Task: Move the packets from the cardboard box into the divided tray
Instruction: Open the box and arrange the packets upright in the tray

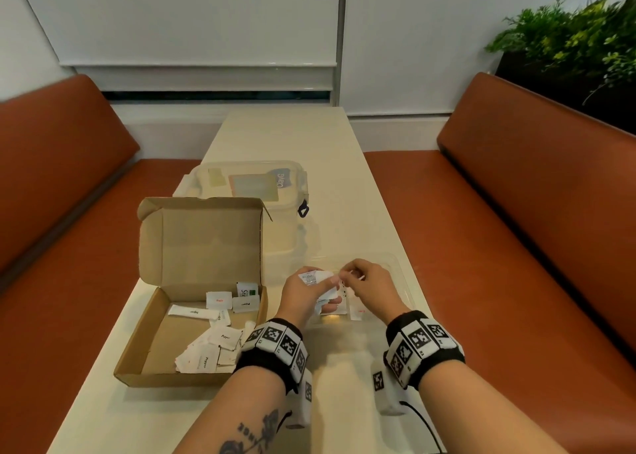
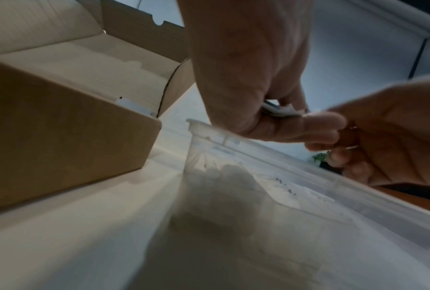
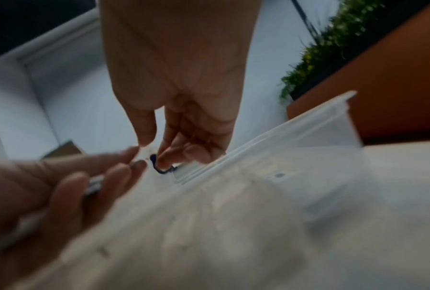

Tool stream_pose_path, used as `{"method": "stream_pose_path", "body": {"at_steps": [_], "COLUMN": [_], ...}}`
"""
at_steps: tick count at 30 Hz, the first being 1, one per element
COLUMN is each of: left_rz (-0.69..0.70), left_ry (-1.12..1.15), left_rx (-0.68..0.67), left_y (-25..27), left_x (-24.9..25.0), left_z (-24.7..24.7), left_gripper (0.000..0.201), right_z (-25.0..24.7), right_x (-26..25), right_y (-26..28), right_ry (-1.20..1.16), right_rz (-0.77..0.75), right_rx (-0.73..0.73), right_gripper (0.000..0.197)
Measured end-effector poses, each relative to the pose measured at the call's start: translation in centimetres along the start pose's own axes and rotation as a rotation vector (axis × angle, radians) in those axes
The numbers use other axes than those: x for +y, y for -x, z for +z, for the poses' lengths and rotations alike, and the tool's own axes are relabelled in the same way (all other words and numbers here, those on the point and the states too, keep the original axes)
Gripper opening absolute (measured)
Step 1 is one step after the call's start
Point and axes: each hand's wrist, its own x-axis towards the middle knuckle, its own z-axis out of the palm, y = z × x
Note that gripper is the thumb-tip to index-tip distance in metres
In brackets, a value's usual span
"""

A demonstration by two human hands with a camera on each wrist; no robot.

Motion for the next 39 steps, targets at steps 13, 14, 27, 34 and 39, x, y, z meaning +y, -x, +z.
{"method": "stream_pose_path", "body": {"at_steps": [13,14,27,34,39], "left_rz": [0.014,0.009,0.022,0.049,0.041], "left_ry": [0.080,0.090,0.054,0.081,0.076], "left_rx": [0.060,0.060,0.027,0.061,-0.012], "left_y": [-0.1,-0.1,-0.4,-0.6,-0.4], "left_x": [0.5,0.5,0.6,0.5,1.0], "left_z": [-0.3,-0.3,0.6,0.8,1.0], "left_gripper": [0.011,0.013,0.021,0.012,0.020], "right_z": [-1.9,-2.2,-3.2,-3.4,-3.1], "right_x": [-0.7,-0.7,-0.3,-0.9,-0.5], "right_y": [-0.7,-0.7,-0.2,-1.3,-1.9], "right_ry": [-0.592,-0.661,-0.283,-0.466,-0.465], "right_rz": [0.104,0.088,-0.034,0.050,0.165], "right_rx": [0.005,-0.016,-0.133,0.013,0.086], "right_gripper": [0.005,0.005,0.026,0.005,0.012]}}
